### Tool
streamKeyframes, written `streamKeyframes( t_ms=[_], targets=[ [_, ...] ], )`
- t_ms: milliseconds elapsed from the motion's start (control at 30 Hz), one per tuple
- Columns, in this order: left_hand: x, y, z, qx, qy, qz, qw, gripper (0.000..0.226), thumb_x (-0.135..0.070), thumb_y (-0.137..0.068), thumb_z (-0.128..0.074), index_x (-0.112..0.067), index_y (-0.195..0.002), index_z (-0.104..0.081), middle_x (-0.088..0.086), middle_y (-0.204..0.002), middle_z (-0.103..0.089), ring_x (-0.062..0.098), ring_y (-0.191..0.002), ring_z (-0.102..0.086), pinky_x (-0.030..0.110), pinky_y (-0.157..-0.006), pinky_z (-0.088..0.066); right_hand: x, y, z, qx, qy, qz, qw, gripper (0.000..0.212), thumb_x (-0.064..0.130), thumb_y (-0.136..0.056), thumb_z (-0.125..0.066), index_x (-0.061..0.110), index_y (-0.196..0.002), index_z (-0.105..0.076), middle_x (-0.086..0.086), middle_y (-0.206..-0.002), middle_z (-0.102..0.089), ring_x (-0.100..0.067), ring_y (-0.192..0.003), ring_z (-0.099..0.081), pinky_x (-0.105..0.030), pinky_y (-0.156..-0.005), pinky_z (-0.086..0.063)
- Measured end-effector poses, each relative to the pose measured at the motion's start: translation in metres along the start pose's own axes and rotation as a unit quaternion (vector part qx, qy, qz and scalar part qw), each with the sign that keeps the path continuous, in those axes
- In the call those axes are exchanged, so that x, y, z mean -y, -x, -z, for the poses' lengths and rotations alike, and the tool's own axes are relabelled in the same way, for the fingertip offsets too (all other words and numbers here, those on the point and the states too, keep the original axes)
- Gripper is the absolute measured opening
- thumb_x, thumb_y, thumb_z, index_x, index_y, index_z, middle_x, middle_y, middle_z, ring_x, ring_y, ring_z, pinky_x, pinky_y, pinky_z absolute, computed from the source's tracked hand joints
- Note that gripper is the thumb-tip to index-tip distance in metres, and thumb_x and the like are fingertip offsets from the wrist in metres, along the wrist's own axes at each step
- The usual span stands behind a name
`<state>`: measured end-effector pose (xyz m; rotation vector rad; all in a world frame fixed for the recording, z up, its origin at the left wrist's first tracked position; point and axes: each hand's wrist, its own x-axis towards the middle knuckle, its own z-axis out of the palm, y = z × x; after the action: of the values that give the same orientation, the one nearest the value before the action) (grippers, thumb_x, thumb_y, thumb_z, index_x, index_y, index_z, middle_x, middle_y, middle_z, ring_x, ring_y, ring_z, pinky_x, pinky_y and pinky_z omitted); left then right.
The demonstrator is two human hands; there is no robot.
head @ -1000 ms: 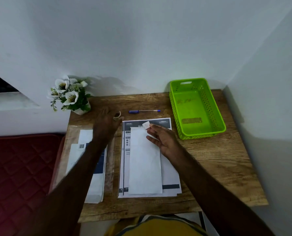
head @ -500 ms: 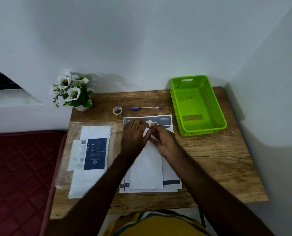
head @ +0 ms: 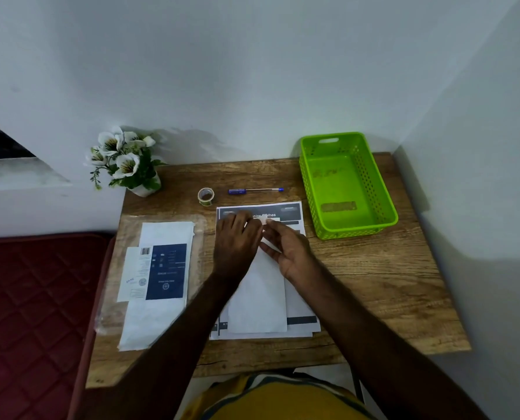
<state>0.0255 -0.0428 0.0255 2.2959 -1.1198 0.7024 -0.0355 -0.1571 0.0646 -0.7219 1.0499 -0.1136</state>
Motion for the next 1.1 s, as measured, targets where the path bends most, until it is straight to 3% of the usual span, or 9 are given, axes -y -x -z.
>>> streamKeyframes(
  t_ms=[133,200,300,367,500,633,833,967,1100],
  targets=[
    [-0.003,0.000,-0.002,0.021,0.087,0.136,0.987,0.013,-0.020,-0.093,-0.075,-0.011,-0.103,-0.074,0.010,-0.108,-0.071,0.026,-0.102,-0.064,0.038,-0.089,-0.051,0.001,0.004,0.004,0.008,0.014,0.019,1.000,0.036,0.041,-0.089,-0.075,0.010,-0.108,-0.076,-0.004,-0.110,-0.077,-0.019,-0.108,-0.067,-0.041,-0.086,-0.062],
    [-0.008,-0.009,0.005,0.031,0.192,0.251,0.948,0.015,-0.027,-0.091,-0.078,-0.014,-0.098,-0.076,-0.002,-0.103,-0.071,0.011,-0.097,-0.064,0.026,-0.082,-0.053,0.001,0.006,0.008,0.002,0.026,0.033,0.999,0.036,0.044,-0.091,-0.072,0.011,-0.105,-0.077,-0.002,-0.108,-0.078,-0.018,-0.108,-0.066,-0.040,-0.086,-0.062],
    [-0.013,-0.026,0.018,0.065,0.392,0.445,0.803,0.019,-0.034,-0.090,-0.077,-0.017,-0.099,-0.078,-0.009,-0.097,-0.074,0.006,-0.085,-0.069,0.020,-0.067,-0.054,0.000,0.008,0.011,-0.027,0.067,0.061,0.996,0.033,0.041,-0.091,-0.072,0.011,-0.102,-0.078,-0.001,-0.106,-0.078,-0.018,-0.108,-0.066,-0.040,-0.085,-0.062],
    [-0.013,-0.032,0.021,0.096,0.445,0.531,0.715,0.023,-0.039,-0.090,-0.076,-0.022,-0.104,-0.077,-0.011,-0.101,-0.075,0.010,-0.092,-0.069,0.022,-0.068,-0.055,0.000,0.010,0.011,-0.035,0.103,0.081,0.991,0.027,0.039,-0.091,-0.073,0.014,-0.099,-0.078,-0.002,-0.109,-0.077,-0.018,-0.107,-0.066,-0.041,-0.087,-0.062],
    [-0.015,-0.033,0.019,0.112,0.477,0.576,0.654,0.013,-0.043,-0.090,-0.075,-0.032,-0.098,-0.073,-0.013,-0.101,-0.071,0.017,-0.101,-0.064,0.026,-0.075,-0.053,0.001,0.017,0.008,-0.025,0.131,0.103,0.986,0.033,0.037,-0.090,-0.075,0.011,-0.111,-0.075,-0.002,-0.111,-0.076,-0.017,-0.106,-0.067,-0.042,-0.089,-0.061],
    [-0.021,-0.032,0.022,0.122,0.515,0.586,0.613,0.020,-0.041,-0.091,-0.073,-0.027,-0.105,-0.074,-0.003,-0.110,-0.071,0.021,-0.104,-0.063,0.030,-0.082,-0.054,0.002,0.018,0.005,-0.017,0.131,0.111,0.985,0.036,0.036,-0.089,-0.077,0.012,-0.115,-0.074,-0.001,-0.109,-0.077,-0.015,-0.105,-0.066,-0.040,-0.087,-0.062],
    [-0.024,-0.030,0.020,0.132,0.507,0.595,0.610,0.034,-0.040,-0.090,-0.074,-0.016,-0.115,-0.074,0.001,-0.113,-0.073,0.021,-0.102,-0.063,0.033,-0.086,-0.055,0.001,0.013,0.004,-0.019,0.114,0.107,0.987,0.034,0.026,-0.087,-0.080,0.005,-0.113,-0.073,-0.007,-0.111,-0.076,-0.020,-0.106,-0.068,-0.037,-0.084,-0.063],
    [-0.020,-0.027,0.017,0.125,0.445,0.570,0.679,0.029,-0.038,-0.089,-0.077,-0.017,-0.109,-0.074,-0.003,-0.102,-0.074,0.018,-0.089,-0.065,0.027,-0.069,-0.055,-0.003,0.009,0.009,-0.038,0.145,0.101,0.983,0.024,0.023,-0.086,-0.080,0.008,-0.103,-0.076,-0.005,-0.105,-0.076,-0.018,-0.099,-0.068,-0.028,-0.070,-0.062],
    [-0.012,-0.024,0.011,0.150,0.419,0.529,0.722,0.024,-0.039,-0.090,-0.076,-0.021,-0.107,-0.075,-0.003,-0.096,-0.076,0.020,-0.082,-0.067,0.026,-0.064,-0.054,-0.008,0.006,0.016,-0.054,0.167,0.096,0.980,0.023,0.020,-0.083,-0.082,0.005,-0.100,-0.077,-0.006,-0.100,-0.074,-0.017,-0.089,-0.068,-0.024,-0.061,-0.057]
  ],
)
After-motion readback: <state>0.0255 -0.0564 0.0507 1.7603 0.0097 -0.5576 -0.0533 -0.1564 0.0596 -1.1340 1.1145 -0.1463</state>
